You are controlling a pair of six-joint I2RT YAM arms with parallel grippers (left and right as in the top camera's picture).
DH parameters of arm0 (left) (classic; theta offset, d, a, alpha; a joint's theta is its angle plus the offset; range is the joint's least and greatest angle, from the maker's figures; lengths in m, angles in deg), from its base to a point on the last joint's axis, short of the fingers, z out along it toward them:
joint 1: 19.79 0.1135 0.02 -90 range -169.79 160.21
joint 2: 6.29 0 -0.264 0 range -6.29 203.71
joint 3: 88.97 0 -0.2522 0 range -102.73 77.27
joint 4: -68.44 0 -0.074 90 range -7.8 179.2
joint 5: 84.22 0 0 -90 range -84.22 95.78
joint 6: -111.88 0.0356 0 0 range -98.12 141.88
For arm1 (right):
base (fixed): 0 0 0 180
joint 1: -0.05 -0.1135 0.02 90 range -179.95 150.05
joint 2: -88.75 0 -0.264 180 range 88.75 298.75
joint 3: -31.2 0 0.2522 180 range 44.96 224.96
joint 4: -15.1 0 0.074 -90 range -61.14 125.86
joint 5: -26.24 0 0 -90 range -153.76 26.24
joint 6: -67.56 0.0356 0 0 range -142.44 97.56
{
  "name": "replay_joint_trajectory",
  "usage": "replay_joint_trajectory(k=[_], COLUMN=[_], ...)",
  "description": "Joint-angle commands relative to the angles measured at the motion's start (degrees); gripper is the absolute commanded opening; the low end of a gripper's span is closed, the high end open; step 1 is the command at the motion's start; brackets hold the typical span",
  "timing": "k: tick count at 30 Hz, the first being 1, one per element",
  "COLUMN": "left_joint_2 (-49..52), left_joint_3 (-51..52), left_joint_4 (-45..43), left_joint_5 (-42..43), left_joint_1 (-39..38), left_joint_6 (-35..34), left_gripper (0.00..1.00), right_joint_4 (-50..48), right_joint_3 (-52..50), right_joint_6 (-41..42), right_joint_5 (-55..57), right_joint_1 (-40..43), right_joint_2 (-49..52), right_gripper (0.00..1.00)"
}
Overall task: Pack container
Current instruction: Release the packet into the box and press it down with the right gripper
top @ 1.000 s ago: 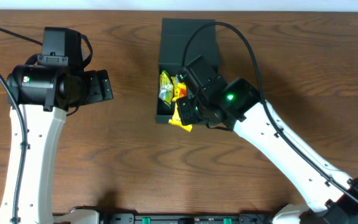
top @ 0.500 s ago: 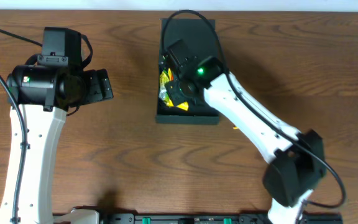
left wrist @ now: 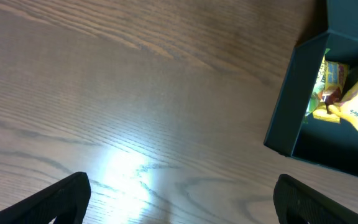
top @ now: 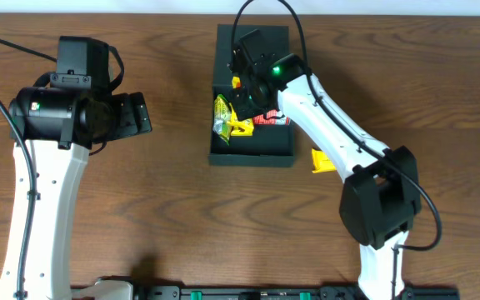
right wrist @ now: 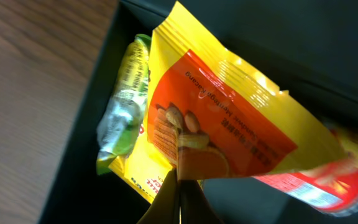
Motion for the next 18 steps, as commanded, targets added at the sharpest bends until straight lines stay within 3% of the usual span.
replay_joint_trajectory(k=[1, 18], left_joint_2=[0.2, 0.2], left_joint_3=[0.2, 3.4], left_joint_4=[-0.3, -1.7], left_joint_5=[-1.0, -1.0], left_joint_1=[0.3, 0.3], left_joint_6=[-0.7, -0.7], left_gripper=[0.95, 0.95], right_joint_4=[-0.8, -0.9], right_joint_3=[1.3, 1.3], right_joint_6=[0.7, 0.6], right_joint_5=[-3.6, -4.0], right_joint_1=[0.1, 0.1], right_joint_2=[1.1, 5.8], right_gripper=[0.02, 0.02])
